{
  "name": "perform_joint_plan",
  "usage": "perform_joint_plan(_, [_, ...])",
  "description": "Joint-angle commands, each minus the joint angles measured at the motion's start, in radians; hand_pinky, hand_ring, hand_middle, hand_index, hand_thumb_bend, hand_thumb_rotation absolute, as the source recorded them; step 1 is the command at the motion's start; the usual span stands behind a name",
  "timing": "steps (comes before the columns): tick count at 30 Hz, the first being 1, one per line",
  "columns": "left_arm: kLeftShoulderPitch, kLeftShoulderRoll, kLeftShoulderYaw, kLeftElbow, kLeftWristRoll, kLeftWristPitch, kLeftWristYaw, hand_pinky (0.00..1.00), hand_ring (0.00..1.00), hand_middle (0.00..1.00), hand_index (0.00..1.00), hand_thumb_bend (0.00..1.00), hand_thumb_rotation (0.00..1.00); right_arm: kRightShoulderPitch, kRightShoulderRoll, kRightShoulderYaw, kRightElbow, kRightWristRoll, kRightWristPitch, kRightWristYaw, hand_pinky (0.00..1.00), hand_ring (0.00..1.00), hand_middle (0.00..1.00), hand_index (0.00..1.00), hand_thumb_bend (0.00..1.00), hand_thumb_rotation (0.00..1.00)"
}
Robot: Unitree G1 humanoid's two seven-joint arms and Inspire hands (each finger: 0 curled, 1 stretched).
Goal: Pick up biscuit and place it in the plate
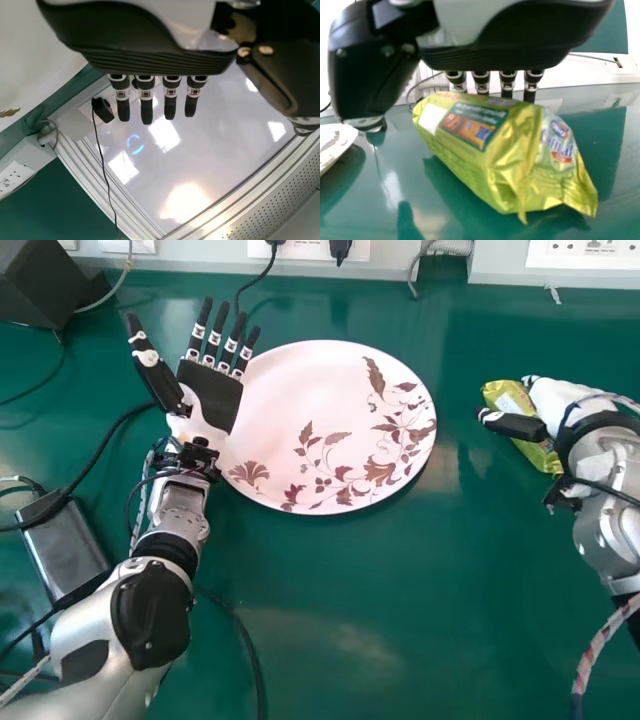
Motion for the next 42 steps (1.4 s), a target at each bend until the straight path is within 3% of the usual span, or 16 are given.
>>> perform_joint_plan(1, [0.027, -0.004, 0.005, 0.011, -0.012, 0.008, -0.004, 0.91, 0.94, 1.00, 0.99, 1.00, 0.51, 0.038, -0.009, 0.008, 0.002, 0.013, 0.009, 0.020, 1.00, 1.00, 1.00, 1.00, 0.79, 0.97])
perform_joint_plan(11, [0.027, -0.002, 0.009, 0.012, -0.016, 0.013, -0.019, 0.89, 0.95, 1.00, 1.00, 1.00, 0.52, 0.044, -0.018, 0.017, 0.002, 0.014, 0.020, 0.044, 1.00, 1.00, 1.00, 1.00, 0.74, 0.92])
perform_joint_plan(18, [0.025, -0.004, 0.020, 0.012, -0.029, 0.023, -0.026, 0.87, 0.94, 1.00, 1.00, 1.00, 0.46, 0.041, -0.029, 0.026, 0.022, 0.011, 0.028, 0.057, 1.00, 1.00, 1.00, 1.00, 0.67, 0.86])
perform_joint_plan(24, [0.023, -0.001, 0.026, 0.012, -0.052, 0.050, -0.039, 0.86, 0.93, 1.00, 1.00, 1.00, 0.43, 0.046, -0.041, 0.033, 0.012, -0.008, 0.050, 0.074, 1.00, 1.00, 1.00, 1.00, 0.64, 0.73])
perform_joint_plan(33, [0.019, -0.002, 0.038, 0.010, -0.064, 0.065, -0.036, 0.85, 0.93, 1.00, 1.00, 1.00, 0.37, 0.053, -0.046, 0.046, 0.002, -0.046, 0.088, 0.083, 1.00, 1.00, 1.00, 1.00, 0.58, 0.72])
perform_joint_plan(38, [0.017, 0.006, 0.041, 0.012, -0.085, 0.098, -0.033, 0.88, 0.94, 1.00, 1.00, 1.00, 0.35, 0.058, -0.039, 0.050, -0.011, -0.065, 0.110, 0.076, 1.00, 1.00, 1.00, 1.00, 0.56, 0.60])
perform_joint_plan(42, [0.016, 0.007, 0.042, 0.012, -0.091, 0.109, -0.029, 0.90, 0.95, 1.00, 1.00, 1.00, 0.34, 0.062, -0.033, 0.049, -0.015, -0.072, 0.123, 0.070, 1.00, 1.00, 1.00, 1.00, 0.51, 0.56])
